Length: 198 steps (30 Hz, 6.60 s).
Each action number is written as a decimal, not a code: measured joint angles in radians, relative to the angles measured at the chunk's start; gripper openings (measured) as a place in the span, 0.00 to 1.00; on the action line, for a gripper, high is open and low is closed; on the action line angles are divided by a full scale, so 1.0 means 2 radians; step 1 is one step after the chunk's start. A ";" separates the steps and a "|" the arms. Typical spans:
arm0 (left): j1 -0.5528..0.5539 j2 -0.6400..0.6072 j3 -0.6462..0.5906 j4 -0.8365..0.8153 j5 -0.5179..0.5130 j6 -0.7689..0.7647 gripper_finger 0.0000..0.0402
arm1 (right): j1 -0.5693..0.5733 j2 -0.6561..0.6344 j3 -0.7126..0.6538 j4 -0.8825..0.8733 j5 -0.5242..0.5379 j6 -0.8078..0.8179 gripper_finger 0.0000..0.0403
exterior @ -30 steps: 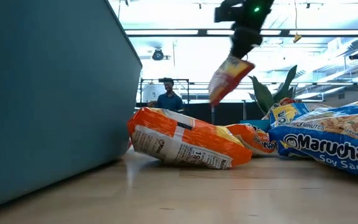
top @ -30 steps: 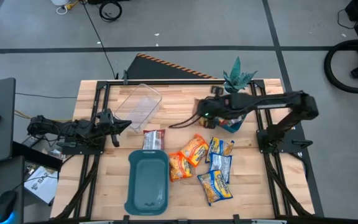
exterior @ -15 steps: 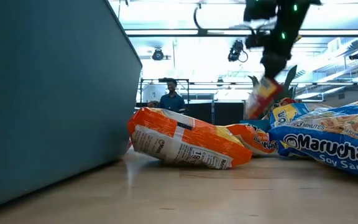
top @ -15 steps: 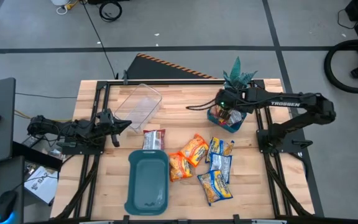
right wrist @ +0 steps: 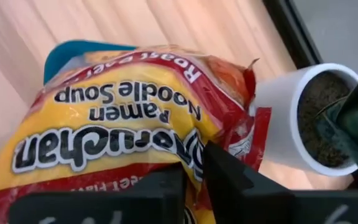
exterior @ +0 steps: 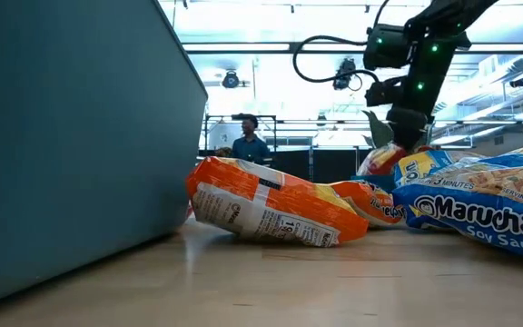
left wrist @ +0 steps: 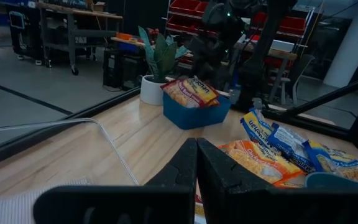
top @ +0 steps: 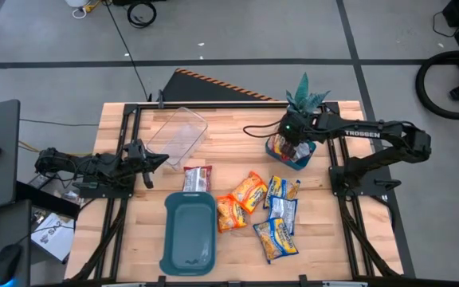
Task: Sort Maruchan noodles
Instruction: Put the red noodle pack into the small blue bin
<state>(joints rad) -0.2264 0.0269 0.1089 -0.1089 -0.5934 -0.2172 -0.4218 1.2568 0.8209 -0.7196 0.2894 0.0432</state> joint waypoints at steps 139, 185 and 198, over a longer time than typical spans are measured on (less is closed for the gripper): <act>0.000 0.127 0.137 -0.166 0.092 -0.094 0.03 | 0.204 0.008 0.290 -0.426 0.225 0.305 0.01; 0.000 0.127 0.136 -0.149 0.075 -0.078 0.03 | 0.257 0.067 0.058 -0.176 0.164 0.079 0.05; 0.000 0.127 0.137 -0.147 0.075 -0.066 0.03 | 0.232 0.046 0.084 -0.209 0.115 0.118 0.25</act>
<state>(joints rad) -0.2264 0.2817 0.3820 -0.4039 -0.4435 -0.3495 0.0428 1.3482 0.9881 -1.1370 0.5191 0.2798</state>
